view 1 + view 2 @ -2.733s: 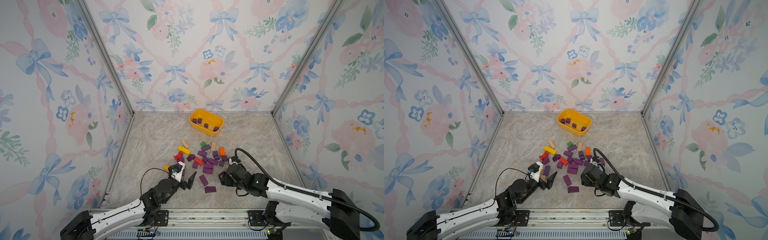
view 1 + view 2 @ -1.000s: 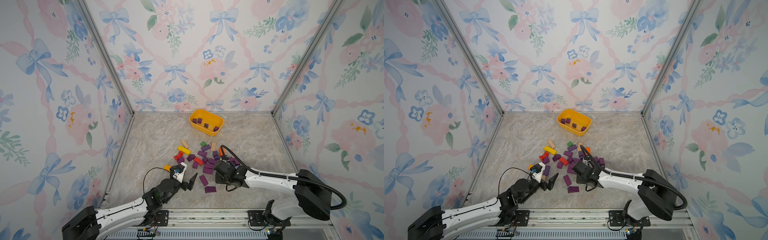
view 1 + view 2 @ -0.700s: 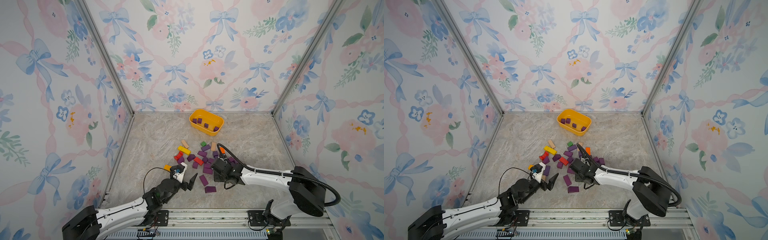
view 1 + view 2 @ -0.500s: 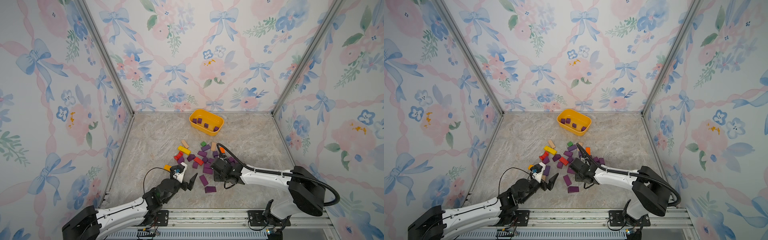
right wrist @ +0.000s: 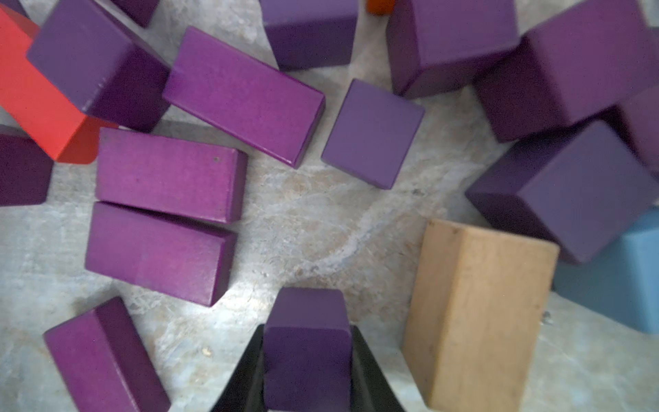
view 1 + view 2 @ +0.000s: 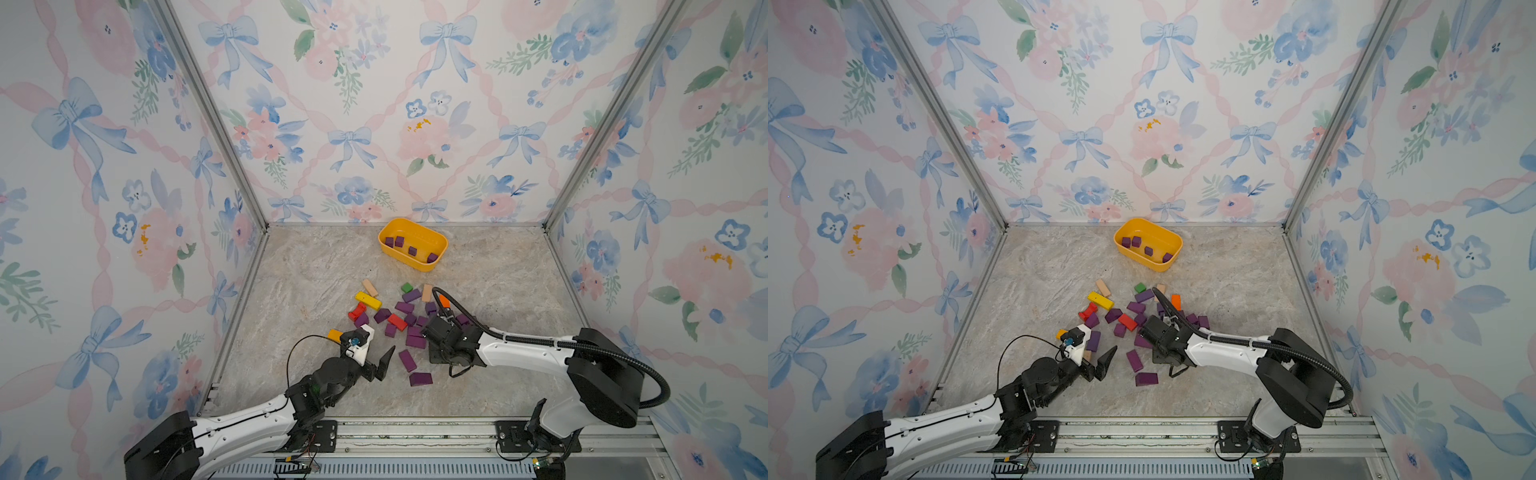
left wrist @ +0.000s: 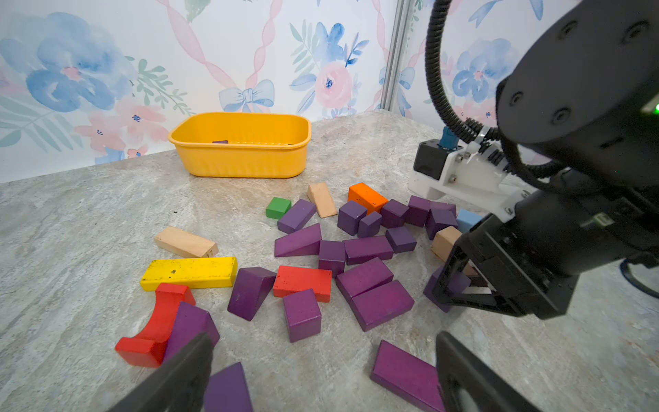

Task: Pick purple bricks into the storage bin
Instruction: Pick up the building block from the center of the board.

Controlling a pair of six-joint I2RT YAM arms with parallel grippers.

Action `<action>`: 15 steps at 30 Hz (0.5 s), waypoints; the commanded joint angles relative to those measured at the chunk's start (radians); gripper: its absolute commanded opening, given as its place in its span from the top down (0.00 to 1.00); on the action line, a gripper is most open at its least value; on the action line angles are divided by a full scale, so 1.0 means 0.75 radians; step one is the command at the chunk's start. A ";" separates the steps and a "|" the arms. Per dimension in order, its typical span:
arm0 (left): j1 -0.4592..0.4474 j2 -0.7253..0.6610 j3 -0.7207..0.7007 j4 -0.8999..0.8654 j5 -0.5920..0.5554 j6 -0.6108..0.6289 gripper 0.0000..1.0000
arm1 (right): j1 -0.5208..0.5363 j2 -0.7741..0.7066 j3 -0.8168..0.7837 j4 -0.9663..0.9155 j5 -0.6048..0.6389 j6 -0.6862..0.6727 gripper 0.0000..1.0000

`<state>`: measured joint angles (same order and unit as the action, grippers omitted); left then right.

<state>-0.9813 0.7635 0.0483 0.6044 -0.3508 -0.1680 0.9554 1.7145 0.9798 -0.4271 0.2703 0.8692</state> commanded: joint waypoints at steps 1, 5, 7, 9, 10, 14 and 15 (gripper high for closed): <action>-0.006 0.009 0.009 0.020 -0.003 0.015 0.02 | -0.010 0.015 0.018 -0.055 0.003 -0.019 0.71; -0.006 0.009 0.008 0.020 -0.005 0.015 0.02 | -0.011 -0.045 0.031 -0.083 0.013 -0.030 0.71; -0.005 0.007 0.009 0.020 -0.010 0.017 0.02 | -0.014 -0.072 0.047 -0.103 0.019 -0.043 0.71; -0.006 0.006 0.006 0.021 -0.021 0.017 0.02 | -0.027 -0.119 0.081 -0.129 0.018 -0.062 0.71; -0.005 0.006 0.007 0.022 -0.027 0.019 0.02 | -0.037 -0.129 0.102 -0.144 0.019 -0.076 0.71; -0.003 0.027 -0.001 0.033 -0.070 0.022 0.02 | -0.113 -0.139 0.239 -0.218 -0.007 -0.142 0.71; -0.005 0.033 -0.005 0.039 -0.078 0.022 0.02 | -0.142 -0.139 0.276 -0.226 -0.024 -0.163 0.71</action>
<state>-0.9813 0.7788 0.0483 0.6052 -0.3767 -0.1680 0.8921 1.6135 1.1191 -0.5392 0.2661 0.7990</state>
